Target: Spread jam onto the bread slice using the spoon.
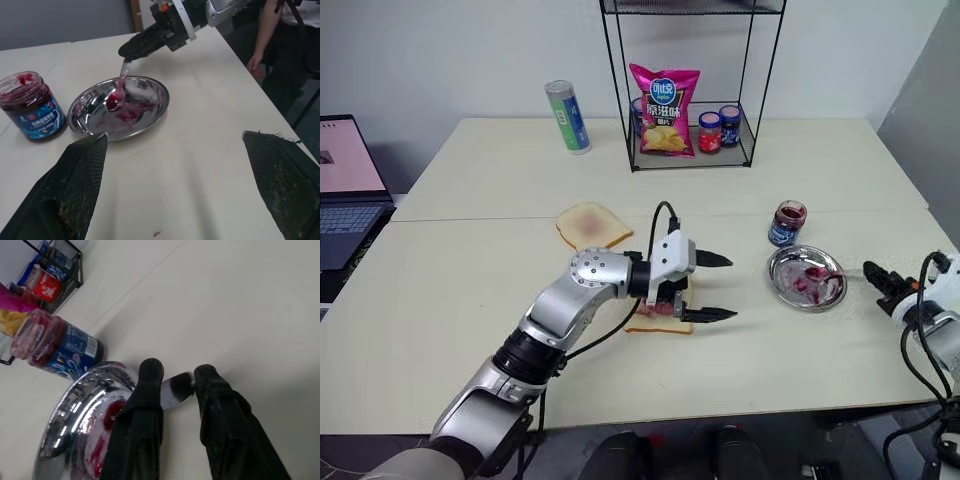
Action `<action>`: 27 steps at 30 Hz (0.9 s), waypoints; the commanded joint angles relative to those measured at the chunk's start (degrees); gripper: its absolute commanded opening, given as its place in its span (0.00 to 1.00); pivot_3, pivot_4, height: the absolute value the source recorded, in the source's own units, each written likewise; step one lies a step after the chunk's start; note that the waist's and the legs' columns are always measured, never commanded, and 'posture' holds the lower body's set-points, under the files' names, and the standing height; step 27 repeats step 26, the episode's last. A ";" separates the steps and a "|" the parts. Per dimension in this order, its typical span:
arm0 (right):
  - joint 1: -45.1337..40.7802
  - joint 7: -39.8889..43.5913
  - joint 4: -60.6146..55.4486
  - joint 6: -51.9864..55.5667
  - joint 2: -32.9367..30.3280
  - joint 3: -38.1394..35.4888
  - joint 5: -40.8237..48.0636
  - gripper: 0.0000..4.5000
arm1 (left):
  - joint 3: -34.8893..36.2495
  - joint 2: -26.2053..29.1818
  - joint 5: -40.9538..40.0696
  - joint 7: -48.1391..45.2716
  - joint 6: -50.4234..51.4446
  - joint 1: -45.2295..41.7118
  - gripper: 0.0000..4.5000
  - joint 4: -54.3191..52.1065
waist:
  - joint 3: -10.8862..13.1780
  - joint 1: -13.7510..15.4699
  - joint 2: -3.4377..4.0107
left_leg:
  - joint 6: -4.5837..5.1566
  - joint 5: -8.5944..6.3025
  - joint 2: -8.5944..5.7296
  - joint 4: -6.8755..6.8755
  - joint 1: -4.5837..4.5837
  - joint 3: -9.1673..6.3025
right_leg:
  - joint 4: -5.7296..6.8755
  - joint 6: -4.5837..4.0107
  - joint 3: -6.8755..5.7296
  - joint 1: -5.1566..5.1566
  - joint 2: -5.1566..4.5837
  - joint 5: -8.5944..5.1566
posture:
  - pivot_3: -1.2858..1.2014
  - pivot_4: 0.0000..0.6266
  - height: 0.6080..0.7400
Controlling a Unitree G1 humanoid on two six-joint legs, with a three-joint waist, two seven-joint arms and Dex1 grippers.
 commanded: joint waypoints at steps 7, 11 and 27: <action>-3.76 2.40 1.73 -0.84 -2.42 -4.24 -4.18 0.77 | 2.01 -0.39 -0.83 1.02 1.39 0.09 1.00 -4.25 | -0.01 -0.01 0.01 | 0.00 0.00 0.01 0.01 0.02 0.02 | 0.03 0.02 0.01 0.00 0.00 0.00 | 0.52 0.24 1.00; -3.85 1.50 -3.42 -0.62 -5.46 -5.39 -5.92 0.98 | 5.33 3.16 -1.67 1.01 3.69 0.72 1.00 -5.53 | -0.01 -0.02 0.03 | 0.00 0.00 0.01 0.00 0.02 0.05 | 0.03 0.01 0.04 -0.01 0.00 0.00 | 0.52 0.24 1.00; 10.44 32.37 -48.49 4.20 -23.47 16.15 -7.75 0.99 | 24.92 34.12 -9.44 -9.91 16.34 10.70 1.00 -6.15 | 0.07 -0.02 -0.05 | -0.04 -0.01 0.28 0.03 0.07 0.04 | 0.01 0.18 -0.07 -0.02 0.11 -0.12 | 0.52 0.24 1.00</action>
